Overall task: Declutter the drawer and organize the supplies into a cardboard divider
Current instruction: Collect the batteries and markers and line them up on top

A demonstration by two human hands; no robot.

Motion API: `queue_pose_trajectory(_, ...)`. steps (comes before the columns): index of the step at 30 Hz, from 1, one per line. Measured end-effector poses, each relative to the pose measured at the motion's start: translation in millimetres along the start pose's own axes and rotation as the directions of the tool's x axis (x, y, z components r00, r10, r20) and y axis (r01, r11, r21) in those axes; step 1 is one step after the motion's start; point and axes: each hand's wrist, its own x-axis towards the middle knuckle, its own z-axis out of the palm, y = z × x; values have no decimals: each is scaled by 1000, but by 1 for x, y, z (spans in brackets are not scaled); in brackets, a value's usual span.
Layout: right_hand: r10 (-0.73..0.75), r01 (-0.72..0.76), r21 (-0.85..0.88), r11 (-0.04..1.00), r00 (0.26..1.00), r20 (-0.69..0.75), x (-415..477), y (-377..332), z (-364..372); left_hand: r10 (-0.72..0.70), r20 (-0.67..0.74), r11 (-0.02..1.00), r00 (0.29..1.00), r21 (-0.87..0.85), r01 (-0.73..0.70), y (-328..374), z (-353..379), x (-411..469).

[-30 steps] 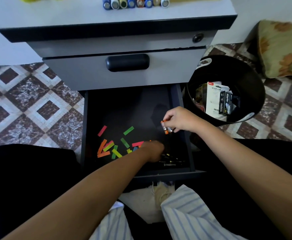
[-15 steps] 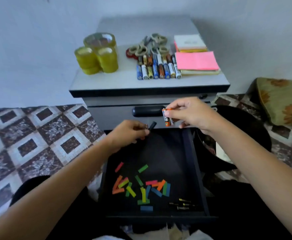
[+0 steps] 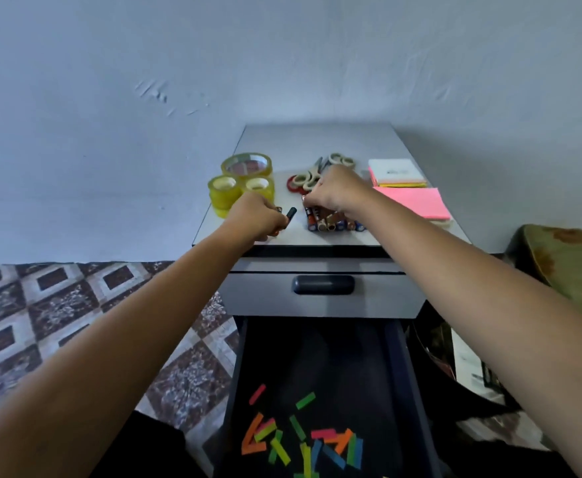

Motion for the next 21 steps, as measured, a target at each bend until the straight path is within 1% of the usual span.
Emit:
queue_pose_trajectory(2,11,-11,-74,997,1000,-7,8,-5,4,-18,-16,999,1000,37,18,0,0,7)
queue_pose_trajectory(5,10,-8,-127,992,1000,12,15,-12,10,-27,-40,995,999,97,31,-3,1,15)
queue_pose_trajectory(7,-4,6,-189,982,1000,15,18,-16,13,-12,-54,991,998,135,19,-3,2,15)
queue_pose_trajectory(10,-2,7,-230,973,1000,23,22,-17,17,27,-73,982,997,189,-13,-2,3,14)
queue_pose_trajectory(14,-9,15,-266,964,1000,25,23,-16,18,90,-57,971,994,228,-74,-6,2,11)
queue_pose_trajectory(18,-47,40,-294,955,999,-17,25,-13,19,184,-29,941,983,293,-168,-13,-1,6)
queue_pose_trajectory(21,-92,75,-265,961,994,-52,27,-5,18,246,20,912,969,333,-238,-19,-3,3)
